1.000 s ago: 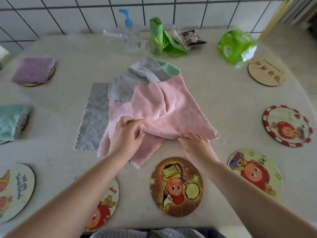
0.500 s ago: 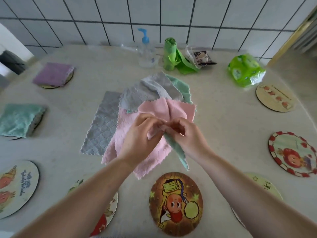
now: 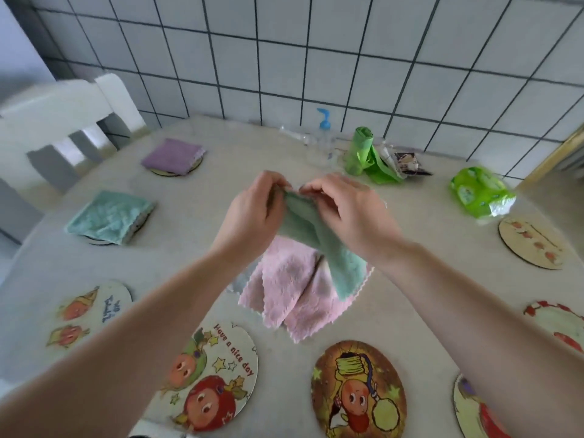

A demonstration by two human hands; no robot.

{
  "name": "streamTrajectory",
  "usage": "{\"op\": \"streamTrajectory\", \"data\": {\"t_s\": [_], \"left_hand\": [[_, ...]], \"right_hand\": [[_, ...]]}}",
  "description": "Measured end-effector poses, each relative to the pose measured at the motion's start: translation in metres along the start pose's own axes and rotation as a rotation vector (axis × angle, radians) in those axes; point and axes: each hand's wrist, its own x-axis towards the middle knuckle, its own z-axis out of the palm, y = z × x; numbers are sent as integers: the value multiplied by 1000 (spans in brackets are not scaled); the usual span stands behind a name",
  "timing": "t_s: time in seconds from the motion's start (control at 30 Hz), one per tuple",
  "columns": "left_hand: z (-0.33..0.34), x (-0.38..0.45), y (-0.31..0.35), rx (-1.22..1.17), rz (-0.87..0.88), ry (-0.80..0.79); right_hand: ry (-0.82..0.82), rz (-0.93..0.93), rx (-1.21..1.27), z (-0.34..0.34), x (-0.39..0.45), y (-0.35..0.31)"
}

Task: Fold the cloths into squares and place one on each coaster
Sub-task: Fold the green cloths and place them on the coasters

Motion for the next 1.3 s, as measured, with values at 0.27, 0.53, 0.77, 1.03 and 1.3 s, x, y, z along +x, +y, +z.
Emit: {"op": "streamTrajectory", "data": {"t_s": [0.27, 0.53, 0.77, 1.03, 1.3], "left_hand": [[-129, 17, -55, 261, 151, -258], [-229, 20, -133, 492, -71, -159], [-313, 18, -168, 356, -123, 67], [-346, -58, -205, -219, -463, 75], [-309, -164, -272, -252, -855, -301]], "right_hand": [[-245, -158, -176, 14, 62, -46], [-102, -7, -187, 74, 128, -93], [150, 137, 135, 112, 159, -130], [44, 323, 397, 171, 95, -140], [-510, 563, 292, 237, -9, -133]]}}
